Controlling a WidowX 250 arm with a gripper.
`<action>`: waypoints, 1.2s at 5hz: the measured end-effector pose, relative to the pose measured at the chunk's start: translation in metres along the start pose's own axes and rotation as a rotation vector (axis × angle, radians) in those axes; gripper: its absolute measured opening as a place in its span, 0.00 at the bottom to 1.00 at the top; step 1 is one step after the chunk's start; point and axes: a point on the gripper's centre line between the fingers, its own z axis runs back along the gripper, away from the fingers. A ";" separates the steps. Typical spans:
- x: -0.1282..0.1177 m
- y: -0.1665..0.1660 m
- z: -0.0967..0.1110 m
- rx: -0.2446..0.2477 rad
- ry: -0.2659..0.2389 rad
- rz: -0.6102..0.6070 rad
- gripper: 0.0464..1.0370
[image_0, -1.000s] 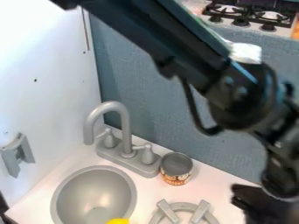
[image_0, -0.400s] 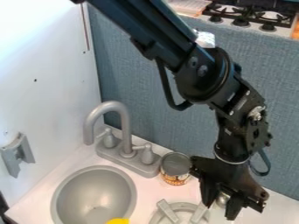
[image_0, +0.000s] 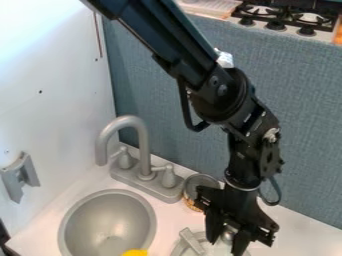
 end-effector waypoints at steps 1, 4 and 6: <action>0.003 0.007 -0.003 0.001 -0.021 0.013 0.48; 0.010 0.023 -0.010 0.014 -0.032 0.006 0.48; 0.007 0.019 -0.019 -0.011 -0.023 -0.009 0.48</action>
